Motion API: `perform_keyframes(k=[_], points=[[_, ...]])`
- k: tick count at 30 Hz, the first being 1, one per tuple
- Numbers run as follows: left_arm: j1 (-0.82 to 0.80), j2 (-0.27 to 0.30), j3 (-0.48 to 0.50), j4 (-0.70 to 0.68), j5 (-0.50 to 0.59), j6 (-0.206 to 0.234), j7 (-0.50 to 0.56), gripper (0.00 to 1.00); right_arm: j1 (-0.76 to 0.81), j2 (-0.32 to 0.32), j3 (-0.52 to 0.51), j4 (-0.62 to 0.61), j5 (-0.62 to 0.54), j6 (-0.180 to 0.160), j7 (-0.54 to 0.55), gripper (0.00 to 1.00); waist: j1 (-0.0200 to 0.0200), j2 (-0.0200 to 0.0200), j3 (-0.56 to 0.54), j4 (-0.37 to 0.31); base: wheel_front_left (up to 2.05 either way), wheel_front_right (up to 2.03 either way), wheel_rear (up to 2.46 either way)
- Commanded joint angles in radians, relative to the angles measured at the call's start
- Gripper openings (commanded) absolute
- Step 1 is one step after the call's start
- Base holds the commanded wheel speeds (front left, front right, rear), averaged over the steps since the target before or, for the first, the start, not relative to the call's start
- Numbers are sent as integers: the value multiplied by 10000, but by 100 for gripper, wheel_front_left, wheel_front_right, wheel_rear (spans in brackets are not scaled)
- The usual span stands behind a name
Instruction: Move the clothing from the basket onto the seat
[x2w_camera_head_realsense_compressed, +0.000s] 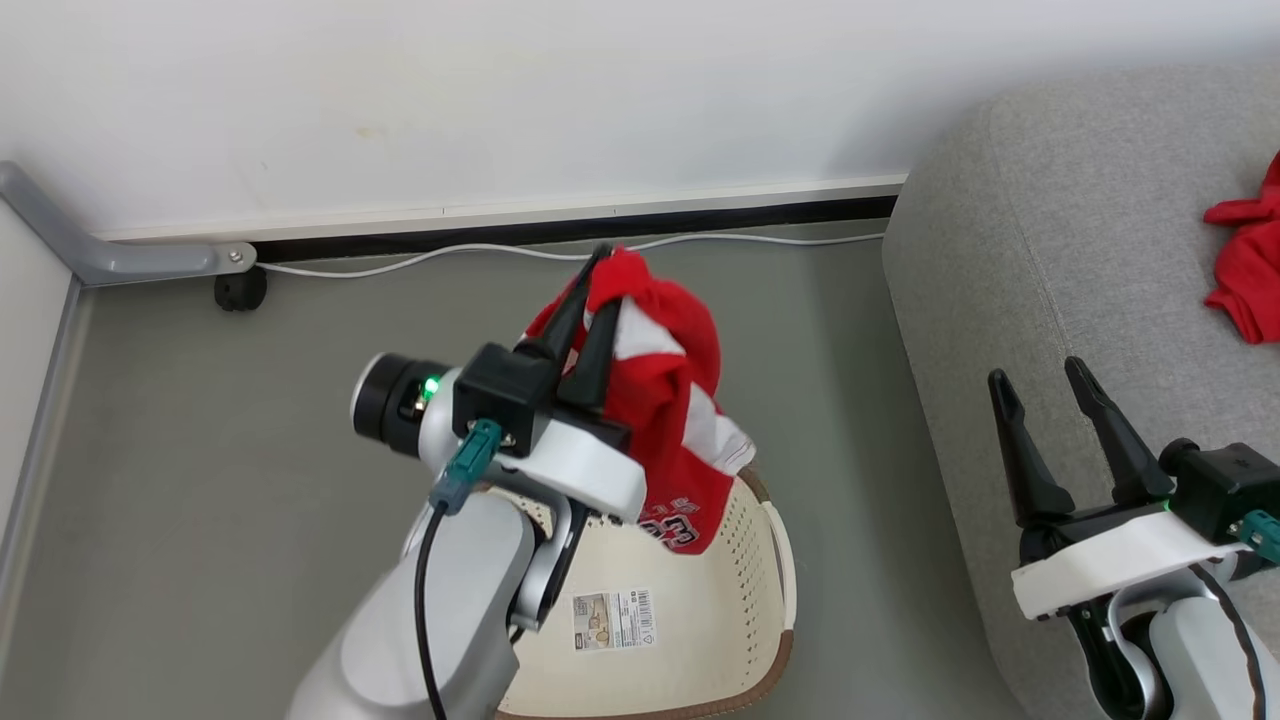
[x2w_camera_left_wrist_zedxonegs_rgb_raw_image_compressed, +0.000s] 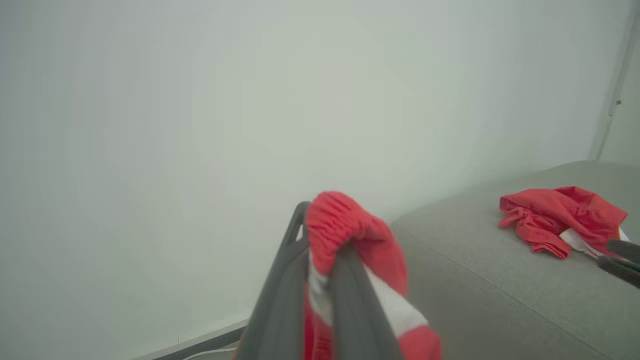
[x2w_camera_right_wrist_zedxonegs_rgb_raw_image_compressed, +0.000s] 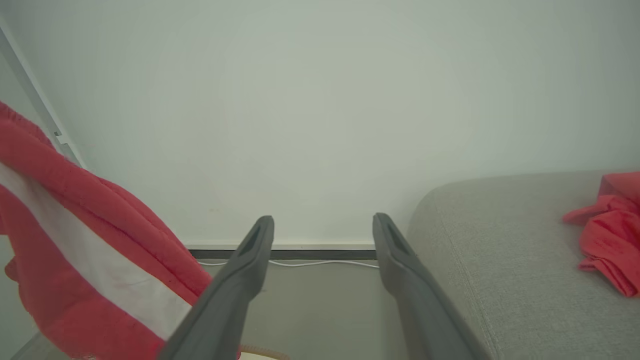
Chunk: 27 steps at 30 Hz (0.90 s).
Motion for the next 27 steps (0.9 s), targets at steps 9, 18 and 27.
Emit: perform_keyframes(k=[9,18,27], points=[[-1728,72,332,-665,170,-286,-89,0,147,-8,119,-149,-109,12,-59,100,0,-1,-53,45,0,0,0],[-2746,72,45,-634,56,-424,-86,0,310,39,165,-106,-124,12,-59,100,0,-1,-113,123,0,0,0],[-3236,72,-186,-560,-153,-317,-79,0,377,47,316,-98,-120,12,-59,100,0,-1,-108,142,0,0,0]])
